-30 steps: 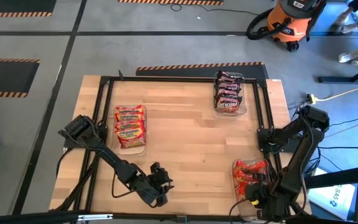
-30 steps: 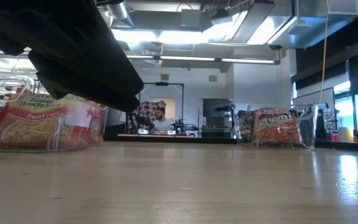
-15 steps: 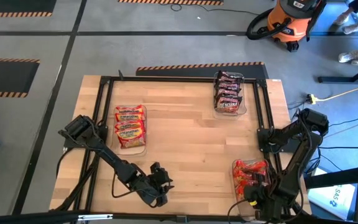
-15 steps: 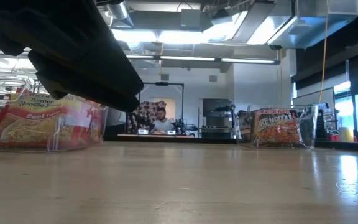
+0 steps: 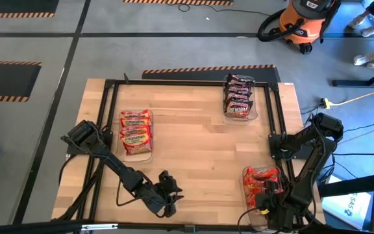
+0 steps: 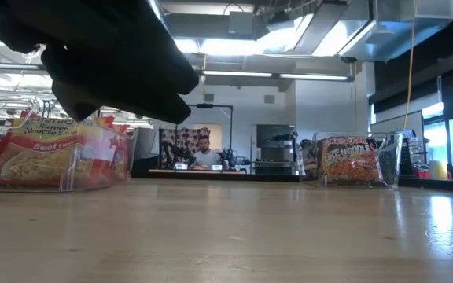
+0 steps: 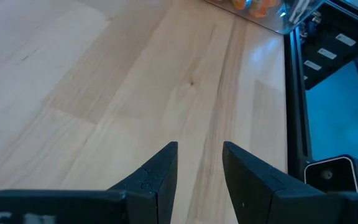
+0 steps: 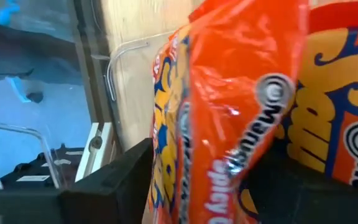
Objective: Sort Maruchan noodles
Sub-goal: Put the orange noodle pack into the bottom transparent bin, then return to Home Position
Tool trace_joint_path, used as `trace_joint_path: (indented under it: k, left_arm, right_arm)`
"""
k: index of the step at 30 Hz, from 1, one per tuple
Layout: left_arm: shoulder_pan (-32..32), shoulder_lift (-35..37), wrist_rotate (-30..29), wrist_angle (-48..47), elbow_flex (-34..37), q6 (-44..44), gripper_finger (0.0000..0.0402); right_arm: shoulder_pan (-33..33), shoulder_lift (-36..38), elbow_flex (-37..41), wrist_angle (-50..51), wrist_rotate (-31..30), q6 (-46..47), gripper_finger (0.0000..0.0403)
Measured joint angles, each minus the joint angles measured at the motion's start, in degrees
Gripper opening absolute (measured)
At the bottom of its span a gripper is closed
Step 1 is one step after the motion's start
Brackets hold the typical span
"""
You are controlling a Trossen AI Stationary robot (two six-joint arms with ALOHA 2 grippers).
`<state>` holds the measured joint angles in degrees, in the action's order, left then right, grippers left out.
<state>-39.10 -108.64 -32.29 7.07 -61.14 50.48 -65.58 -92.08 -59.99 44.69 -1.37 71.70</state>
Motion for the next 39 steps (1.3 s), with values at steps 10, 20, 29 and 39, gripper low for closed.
trace_joint_path:
  k: [10,20,29,39]
  left_arm:
    - [0.62,0.00,-0.15,0.69,0.00,0.60,0.0121]
    - [1.71,1.86,3.16,0.36,-0.02,-7.54,0.0117]
    - [3.59,8.78,9.12,-2.00,0.00,-20.52,0.0041]
    - [6.10,24.06,11.35,2.43,12.75,-31.51,0.0002]
  right_arm:
    - [0.65,0.95,-8.89,9.69,2.35,-0.06,0.0196]
    - [6.29,1.07,-19.47,20.90,-13.15,-15.63,0.0159]
    - [16.36,1.34,-16.86,17.25,-16.35,-30.35,0.0095]
    - [25.40,15.64,-3.36,-2.06,-18.80,-44.54,0.0003]
